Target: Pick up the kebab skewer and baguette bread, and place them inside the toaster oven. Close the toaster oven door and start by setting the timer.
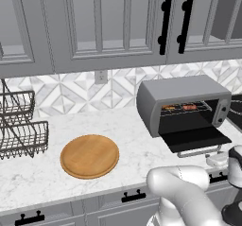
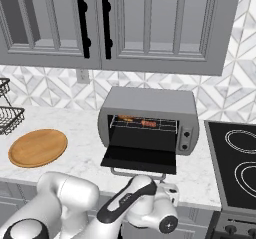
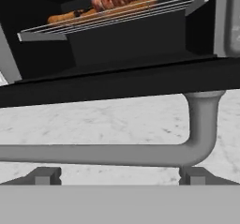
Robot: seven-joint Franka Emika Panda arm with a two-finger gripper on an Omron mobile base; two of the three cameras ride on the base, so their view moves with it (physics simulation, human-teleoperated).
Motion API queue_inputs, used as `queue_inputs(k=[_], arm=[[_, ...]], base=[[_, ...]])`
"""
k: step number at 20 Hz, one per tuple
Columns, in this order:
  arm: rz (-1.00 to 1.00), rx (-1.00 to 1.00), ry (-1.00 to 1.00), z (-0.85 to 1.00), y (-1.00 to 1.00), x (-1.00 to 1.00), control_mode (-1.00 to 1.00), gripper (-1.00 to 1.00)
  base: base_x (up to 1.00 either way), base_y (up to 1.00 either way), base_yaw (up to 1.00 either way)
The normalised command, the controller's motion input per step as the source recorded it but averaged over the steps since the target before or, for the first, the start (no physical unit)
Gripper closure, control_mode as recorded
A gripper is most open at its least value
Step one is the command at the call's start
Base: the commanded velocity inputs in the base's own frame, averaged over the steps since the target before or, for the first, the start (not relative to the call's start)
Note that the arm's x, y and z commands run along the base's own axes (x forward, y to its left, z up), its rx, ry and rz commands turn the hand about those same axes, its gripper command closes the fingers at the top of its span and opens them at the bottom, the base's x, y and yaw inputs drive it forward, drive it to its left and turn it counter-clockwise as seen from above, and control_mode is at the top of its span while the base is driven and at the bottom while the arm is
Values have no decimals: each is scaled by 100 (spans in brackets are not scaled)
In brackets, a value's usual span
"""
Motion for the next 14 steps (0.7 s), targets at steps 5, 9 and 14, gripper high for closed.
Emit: queue_inputs(k=[5,9,14], arm=[[-1,-5,0,-29,0,6,-100,-100],[0,-9,0,-38,2,1,-100,-100],[0,-7,0,-27,24,0,-100,-100]], base=[[0,0,0],[0,0,0],[0,0,0]])
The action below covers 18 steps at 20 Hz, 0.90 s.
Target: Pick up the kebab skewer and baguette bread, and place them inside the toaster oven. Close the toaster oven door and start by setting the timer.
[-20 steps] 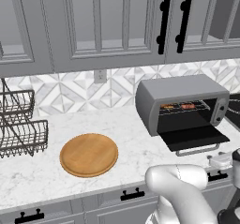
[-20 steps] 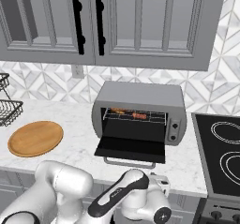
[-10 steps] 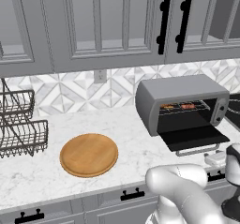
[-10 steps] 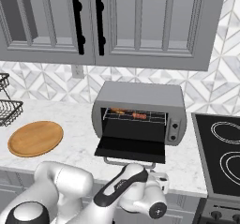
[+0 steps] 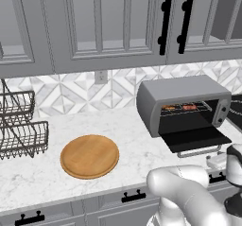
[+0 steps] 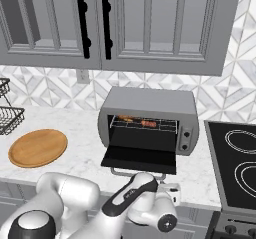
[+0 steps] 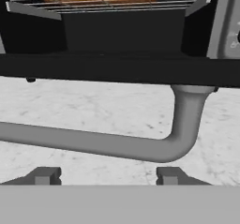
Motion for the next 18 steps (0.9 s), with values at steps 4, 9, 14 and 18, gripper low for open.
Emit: queue_inputs(k=[4,9,14,18], arm=[[-2,0,-1,3,33,2,-100,-100],[-8,0,-5,38,13,11,-100,-100],[-12,0,-2,48,11,15,-100,-100],[-8,0,-3,52,17,21,-100,-100]], base=[[0,0,0],[0,0,0],[0,0,0],[0,0,0]])
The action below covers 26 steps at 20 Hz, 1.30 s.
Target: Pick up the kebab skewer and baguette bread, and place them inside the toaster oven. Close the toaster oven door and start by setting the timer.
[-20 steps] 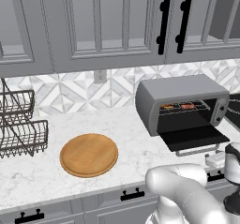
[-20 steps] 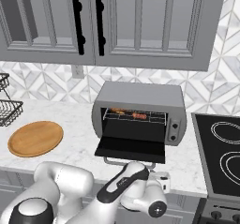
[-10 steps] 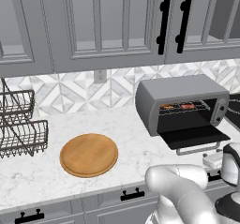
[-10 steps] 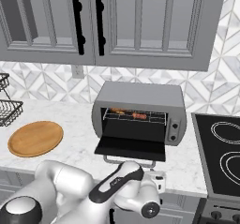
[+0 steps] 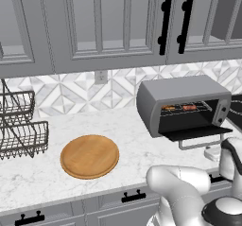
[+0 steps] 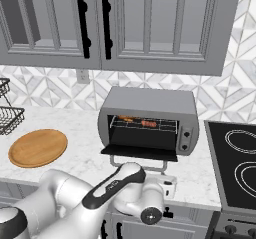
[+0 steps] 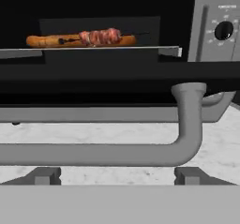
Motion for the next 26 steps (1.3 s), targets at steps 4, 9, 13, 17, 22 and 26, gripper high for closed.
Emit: queue_inputs(k=[4,9,13,17,22,26], arm=[[-5,0,-7,61,17,24,-100,-100],[-1,0,-5,57,13,25,-100,-100],[-1,0,-2,41,13,28,-100,-100],[0,0,0,28,6,28,-100,-100],[0,0,0,-11,-38,-35,-100,-100],[0,0,0,-33,-30,-36,-100,-100]], base=[[0,0,0],[0,0,0],[0,0,0],[0,0,0],[0,0,0],[0,0,0]])
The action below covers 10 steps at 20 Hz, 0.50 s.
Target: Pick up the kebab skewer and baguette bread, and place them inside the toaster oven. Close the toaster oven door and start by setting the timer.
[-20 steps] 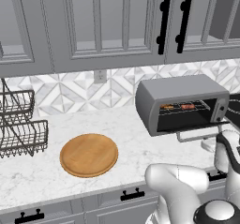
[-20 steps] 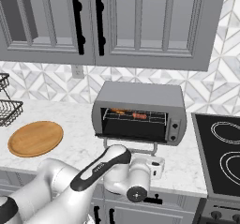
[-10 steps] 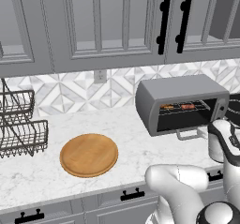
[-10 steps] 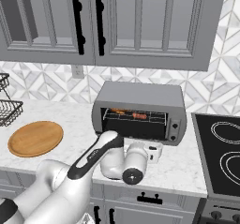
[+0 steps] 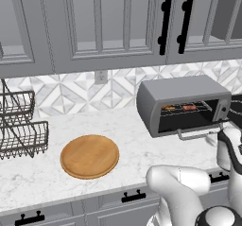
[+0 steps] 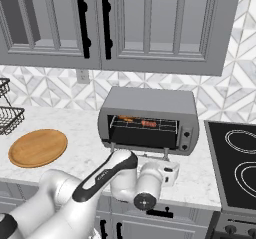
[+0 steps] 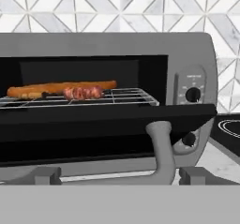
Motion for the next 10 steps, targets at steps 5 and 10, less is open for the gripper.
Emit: queue_inputs(k=[5,10], arm=[[1,-11,0,-50,25,13,-100,-100],[2,-7,0,-44,6,0,-100,-100]], base=[[0,0,0],[0,0,0]])
